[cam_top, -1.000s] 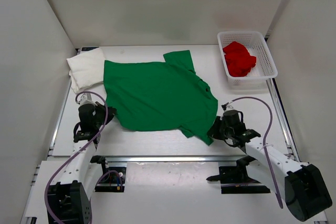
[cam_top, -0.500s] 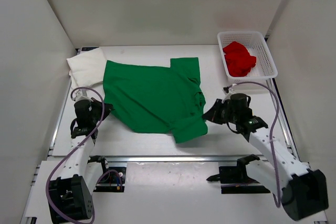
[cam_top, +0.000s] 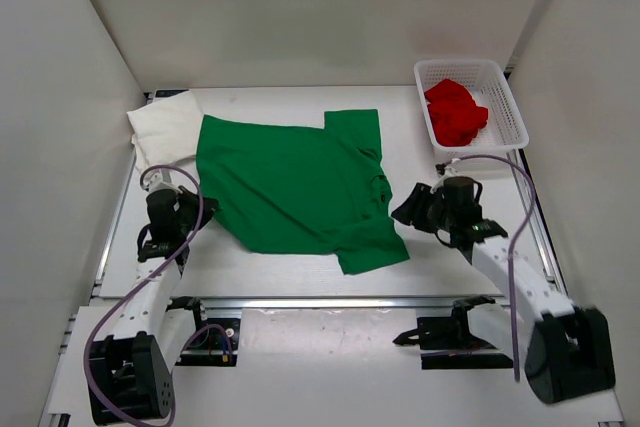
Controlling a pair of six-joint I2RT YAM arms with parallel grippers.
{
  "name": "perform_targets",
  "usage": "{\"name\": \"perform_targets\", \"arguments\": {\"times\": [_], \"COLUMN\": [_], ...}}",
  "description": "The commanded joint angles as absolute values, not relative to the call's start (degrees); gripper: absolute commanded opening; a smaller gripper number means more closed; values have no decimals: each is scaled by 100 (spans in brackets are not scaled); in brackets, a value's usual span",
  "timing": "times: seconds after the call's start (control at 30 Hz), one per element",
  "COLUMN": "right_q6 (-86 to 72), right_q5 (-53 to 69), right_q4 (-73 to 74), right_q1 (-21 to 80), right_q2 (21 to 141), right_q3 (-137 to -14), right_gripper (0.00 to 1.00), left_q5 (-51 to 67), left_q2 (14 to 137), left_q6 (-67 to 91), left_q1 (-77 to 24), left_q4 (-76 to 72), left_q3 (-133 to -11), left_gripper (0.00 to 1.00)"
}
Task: Fold and stack the t-shirts
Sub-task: Grap the side of the flattened tshirt closest away from the robot with both arms
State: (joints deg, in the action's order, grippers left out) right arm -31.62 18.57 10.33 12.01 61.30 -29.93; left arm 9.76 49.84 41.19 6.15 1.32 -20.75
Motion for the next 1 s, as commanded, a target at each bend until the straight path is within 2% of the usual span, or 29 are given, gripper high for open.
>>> {"name": "perform_targets", "arguments": {"times": [0.0, 0.1, 0.3, 0.53, 0.63, 0.8, 0.97], "right_q6": [-3427, -3927, -3884, -3894, -3911, -3849, -3876], "right_q5": [1074, 959, 581, 202, 237, 448, 501], "right_q4": [1211, 1572, 2161, 2206, 2153, 1908, 1732], "right_q1": [1520, 1749, 1599, 1784, 1784, 1714, 1854], "right_q2": [4871, 4089, 3850, 4297, 4386, 4579, 4799], "right_q3": [-2489, -1611, -1441, -1459, -1433, -1406, -1353], "right_gripper": [41, 37, 33, 33, 29, 28, 23], "left_q5": [835, 879, 817, 616, 344, 299, 44], "left_q2": [4922, 4826, 4720, 4746, 4711, 4676, 4658], "left_q6": [4017, 4069, 4254, 4114, 4017, 3990, 4087], "left_q1": [502, 466, 563, 615, 554, 518, 492], "left_q4": [62, -112, 0, 570, 1001, 1204, 1301], "left_q3": [-2206, -2075, -2013, -2232, -2451, -2681, -2637], "left_gripper": [0, 0, 1, 0, 0, 0, 0]}}
